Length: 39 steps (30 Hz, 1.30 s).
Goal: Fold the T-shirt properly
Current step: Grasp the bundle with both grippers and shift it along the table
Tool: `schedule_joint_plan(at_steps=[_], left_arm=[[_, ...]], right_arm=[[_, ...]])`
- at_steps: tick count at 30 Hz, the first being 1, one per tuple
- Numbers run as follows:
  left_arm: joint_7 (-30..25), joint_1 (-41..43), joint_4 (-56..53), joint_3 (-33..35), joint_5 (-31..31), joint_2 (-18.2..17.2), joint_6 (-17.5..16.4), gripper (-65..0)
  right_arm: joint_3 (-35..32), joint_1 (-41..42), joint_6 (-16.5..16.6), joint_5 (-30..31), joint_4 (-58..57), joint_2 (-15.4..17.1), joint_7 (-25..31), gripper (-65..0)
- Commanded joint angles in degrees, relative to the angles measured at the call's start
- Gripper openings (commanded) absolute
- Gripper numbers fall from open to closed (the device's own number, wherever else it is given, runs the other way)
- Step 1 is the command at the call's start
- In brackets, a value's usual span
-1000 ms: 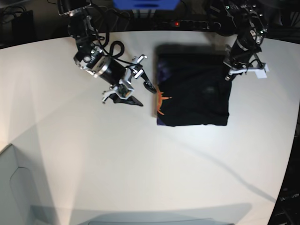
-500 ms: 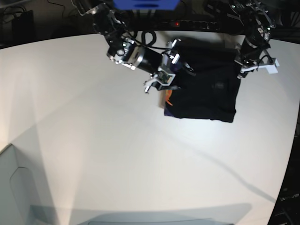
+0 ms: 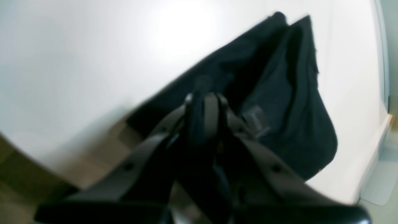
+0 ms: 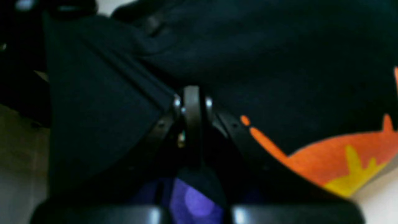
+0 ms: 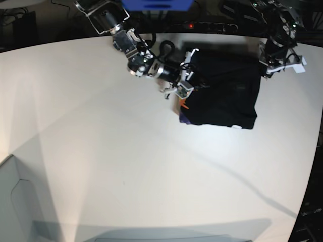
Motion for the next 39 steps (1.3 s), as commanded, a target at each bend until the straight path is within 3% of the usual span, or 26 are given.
schedule_joint_plan(at_steps=[1,4,17,26,33,39], left_arm=[[-1.60,0.33,0.84,-1.75,0.52,-0.58,0.10,-65.0],[-1.51,0.33,0.32,-5.18,0.52,-0.40,0.10,-65.0],[-2.13,-5.74,-15.77,-10.37,0.52,-1.02,0.10,-65.0],[-1.51,-4.59,-12.52,-10.81,0.34,-0.75,0.10,-65.0],[-1.51,-0.90,-5.66,-10.81,-7.84,-1.45,0.54,-65.0],[-1.42,0.33,-4.87,-10.81,-8.28,-2.07,0.54,-65.0]], right_arm=[[-0.09,0.25,-2.27,-2.21,-1.16,0.26,-3.64,-65.0],[-0.18,0.25,-3.94,-2.21,-1.78,0.34,-3.64,-65.0],[-0.18,0.25,-4.03,-2.21,-1.78,0.17,-3.64,-65.0],[-0.18,0.16,-4.12,-2.21,-1.78,0.17,-3.64,-65.0],[-0.18,0.16,-4.12,-2.21,-1.69,-0.01,-3.64,-65.0],[-0.18,0.25,-4.12,-2.12,-1.69,-0.10,-3.64,-65.0]])
